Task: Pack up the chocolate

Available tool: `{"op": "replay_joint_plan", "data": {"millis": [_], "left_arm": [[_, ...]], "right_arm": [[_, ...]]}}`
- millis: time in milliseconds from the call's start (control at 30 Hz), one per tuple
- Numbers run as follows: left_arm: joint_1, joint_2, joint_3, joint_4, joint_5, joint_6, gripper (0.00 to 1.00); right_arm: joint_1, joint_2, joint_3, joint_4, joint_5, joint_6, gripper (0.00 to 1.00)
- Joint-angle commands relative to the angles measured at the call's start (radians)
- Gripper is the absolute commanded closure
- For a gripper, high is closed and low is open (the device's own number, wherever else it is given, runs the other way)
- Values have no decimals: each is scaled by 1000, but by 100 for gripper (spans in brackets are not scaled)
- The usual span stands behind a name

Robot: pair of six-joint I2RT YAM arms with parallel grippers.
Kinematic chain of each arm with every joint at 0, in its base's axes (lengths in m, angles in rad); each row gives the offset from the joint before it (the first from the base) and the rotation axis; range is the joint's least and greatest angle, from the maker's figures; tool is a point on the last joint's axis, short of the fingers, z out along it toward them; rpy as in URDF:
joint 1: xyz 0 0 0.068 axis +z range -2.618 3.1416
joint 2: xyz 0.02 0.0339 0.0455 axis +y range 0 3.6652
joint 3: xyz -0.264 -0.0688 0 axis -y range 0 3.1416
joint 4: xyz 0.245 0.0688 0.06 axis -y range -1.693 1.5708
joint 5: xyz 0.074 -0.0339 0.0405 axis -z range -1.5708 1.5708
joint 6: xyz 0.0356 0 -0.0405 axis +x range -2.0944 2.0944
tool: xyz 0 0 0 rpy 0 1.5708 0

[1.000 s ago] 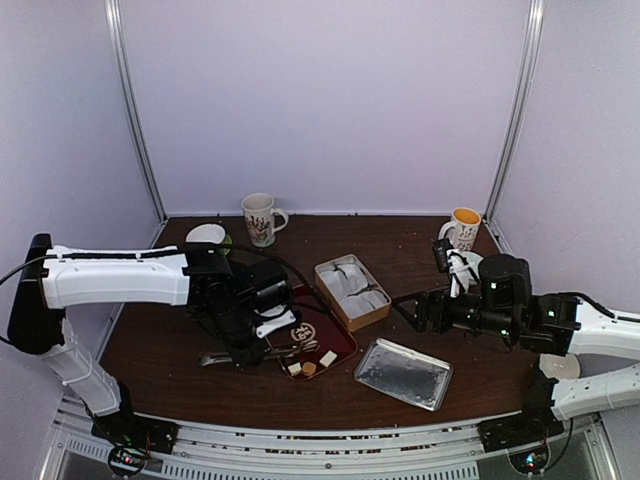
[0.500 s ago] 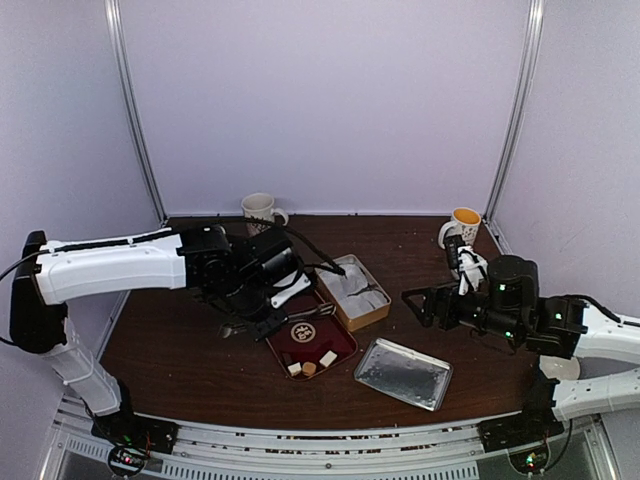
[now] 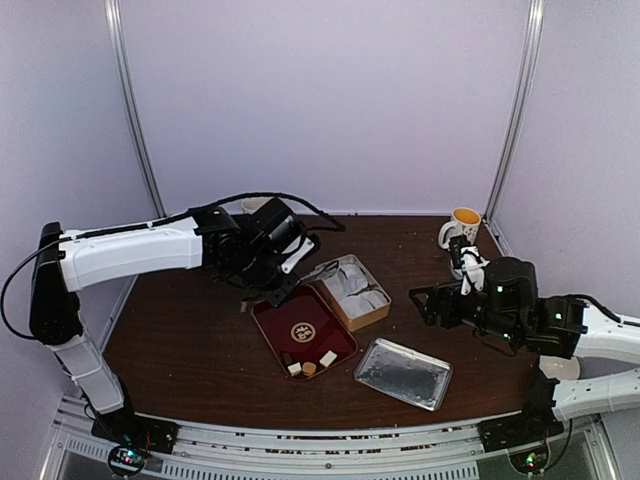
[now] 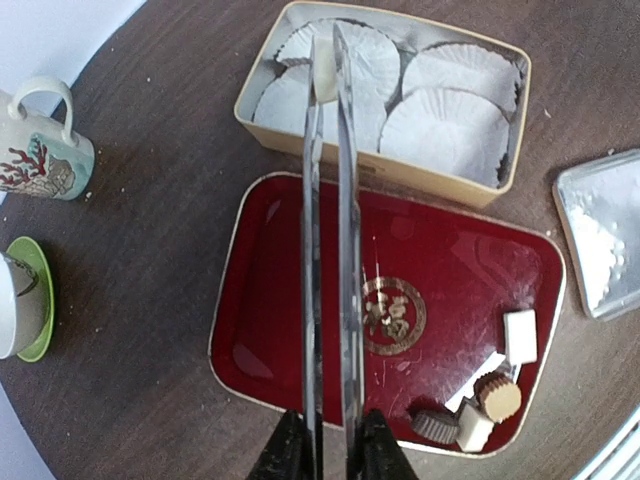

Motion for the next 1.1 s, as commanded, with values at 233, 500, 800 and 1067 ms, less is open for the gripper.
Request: {"op": "replay_joint_plan", "data": {"millis": [233, 500, 800, 1067], "left_arm": [[72, 164, 125, 161, 96, -48, 82], [82, 252, 178, 204, 131, -59, 82], [104, 297, 207, 195, 151, -89, 76], [115, 299, 195, 244, 190, -87, 73]], "right_arm": [[-9, -113, -12, -26, 138, -22, 15], [-12, -164, -16, -72, 170, -41, 15], [-15, -178, -10, -93, 182, -53, 14], [-16, -186, -11, -101, 183, -51, 14]]}}
